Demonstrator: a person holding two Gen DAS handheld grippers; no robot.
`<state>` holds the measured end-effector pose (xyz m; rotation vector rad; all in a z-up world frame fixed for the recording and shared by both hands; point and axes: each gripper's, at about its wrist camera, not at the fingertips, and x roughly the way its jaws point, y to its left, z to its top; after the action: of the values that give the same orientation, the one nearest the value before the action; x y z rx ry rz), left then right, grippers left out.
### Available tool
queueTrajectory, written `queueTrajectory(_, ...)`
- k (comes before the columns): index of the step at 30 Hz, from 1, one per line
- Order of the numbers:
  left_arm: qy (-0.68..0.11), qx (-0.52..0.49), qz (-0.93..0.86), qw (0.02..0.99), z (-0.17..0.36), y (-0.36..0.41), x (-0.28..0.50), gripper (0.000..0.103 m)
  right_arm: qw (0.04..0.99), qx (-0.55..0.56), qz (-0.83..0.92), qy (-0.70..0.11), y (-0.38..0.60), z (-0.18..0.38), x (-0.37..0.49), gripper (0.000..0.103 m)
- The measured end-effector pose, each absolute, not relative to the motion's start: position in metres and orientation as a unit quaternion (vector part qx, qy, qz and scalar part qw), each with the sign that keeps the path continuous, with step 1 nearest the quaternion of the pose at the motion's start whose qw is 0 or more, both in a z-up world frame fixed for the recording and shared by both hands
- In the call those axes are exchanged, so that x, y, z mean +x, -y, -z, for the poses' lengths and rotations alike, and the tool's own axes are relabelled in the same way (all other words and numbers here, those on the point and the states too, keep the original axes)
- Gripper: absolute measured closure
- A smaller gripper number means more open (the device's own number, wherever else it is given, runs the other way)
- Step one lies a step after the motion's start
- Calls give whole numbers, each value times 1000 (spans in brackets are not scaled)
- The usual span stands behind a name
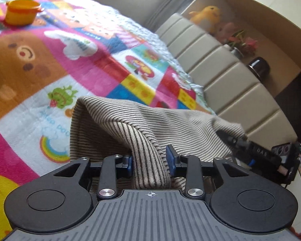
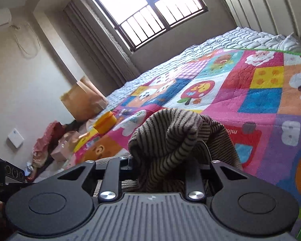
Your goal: Fold clothes
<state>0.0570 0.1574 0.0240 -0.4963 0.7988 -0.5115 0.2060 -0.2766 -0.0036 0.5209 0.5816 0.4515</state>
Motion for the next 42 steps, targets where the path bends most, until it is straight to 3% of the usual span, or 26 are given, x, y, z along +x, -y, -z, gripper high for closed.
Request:
queueTrajectory(3,-411,-216,231,855,-6,-156,48,67,889,265,-205,-312,282,32,189,79)
queueTrajectory(5,-432,-199,217,853,7,-154,44,67,886,243,-185,-349,282,55,186,72)
queueTrajectory(7,-436,-187,209,855,9,-154,42,58,883,235,-180,-364,287,68,184,71)
queueTrajectory(11,-420,-165,199,870,-2,-155,36,47,905,218,-169,-324,305,40,183,37)
queueTrajectory(15,-379,-193,238,873,-33,-157,27,27,929,199,-161,-268,324,6,181,25)
queueTrajectory(20,-434,-263,319,800,-14,-128,24,18,940,171,-171,-242,318,-11,206,24)
queueTrajectory(26,-520,-299,320,734,39,-97,35,17,943,92,-163,-274,295,1,257,24)
queueTrajectory(30,-508,-316,297,745,46,-110,57,37,939,59,-155,-301,293,18,274,24)
queueTrajectory(39,-439,-199,197,854,18,-133,154,35,921,32,-165,-351,270,64,255,24)
queueTrajectory(42,-421,-156,165,878,16,-134,183,31,920,28,-192,-342,262,52,238,24)
